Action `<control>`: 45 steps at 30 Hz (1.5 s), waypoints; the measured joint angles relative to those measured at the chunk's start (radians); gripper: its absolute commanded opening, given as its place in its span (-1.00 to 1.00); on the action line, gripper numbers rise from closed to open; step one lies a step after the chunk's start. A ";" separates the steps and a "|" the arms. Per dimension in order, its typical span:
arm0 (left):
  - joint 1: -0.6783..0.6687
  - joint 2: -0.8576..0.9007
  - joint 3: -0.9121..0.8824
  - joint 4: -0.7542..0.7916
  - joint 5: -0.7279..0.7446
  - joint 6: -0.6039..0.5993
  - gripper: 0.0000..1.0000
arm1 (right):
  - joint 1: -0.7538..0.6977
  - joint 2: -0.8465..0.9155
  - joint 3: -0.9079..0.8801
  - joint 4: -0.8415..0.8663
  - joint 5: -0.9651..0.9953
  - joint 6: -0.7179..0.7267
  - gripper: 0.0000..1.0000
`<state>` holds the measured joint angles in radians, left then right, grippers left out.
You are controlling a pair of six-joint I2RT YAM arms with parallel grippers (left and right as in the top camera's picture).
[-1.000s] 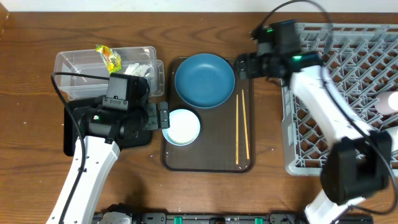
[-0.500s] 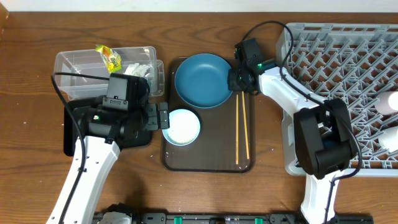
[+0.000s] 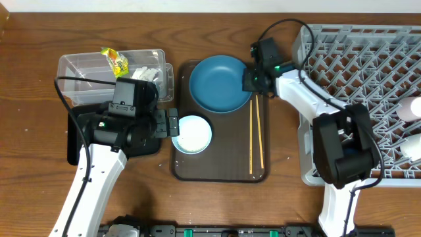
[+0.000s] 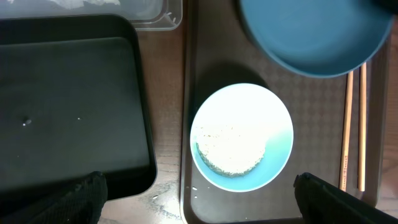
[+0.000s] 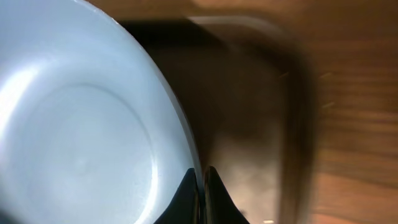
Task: Sort waste into correct bins and load items into the dishwasher rack
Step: 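Carry the blue plate with the right gripper and stand it in the rack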
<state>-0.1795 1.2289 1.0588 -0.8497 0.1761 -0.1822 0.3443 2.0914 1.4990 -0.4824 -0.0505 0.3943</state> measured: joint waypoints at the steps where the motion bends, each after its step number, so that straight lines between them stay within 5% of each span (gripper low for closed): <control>1: 0.000 0.000 0.000 0.000 0.000 0.000 0.97 | -0.013 -0.011 0.004 -0.004 0.003 -0.014 -0.98; 7: 0.000 0.000 0.000 0.000 0.000 0.000 0.97 | -0.116 -0.193 0.011 -0.011 0.069 -0.145 -0.98; 15: 0.000 0.000 0.000 0.000 0.000 0.000 0.97 | -0.265 -0.438 0.053 0.071 0.408 -0.366 -0.98; 26: 0.000 0.000 0.000 0.015 0.000 0.000 0.98 | -0.455 -0.395 0.052 0.332 0.860 -0.737 -0.97; 45: 0.000 0.000 -0.002 0.016 0.000 0.000 0.97 | -0.709 -0.198 0.051 0.756 1.028 -1.150 -0.97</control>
<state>-0.1795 1.2289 1.0569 -0.8341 0.1761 -0.1822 -0.3645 1.8931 1.5505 0.2741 0.9775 -0.7559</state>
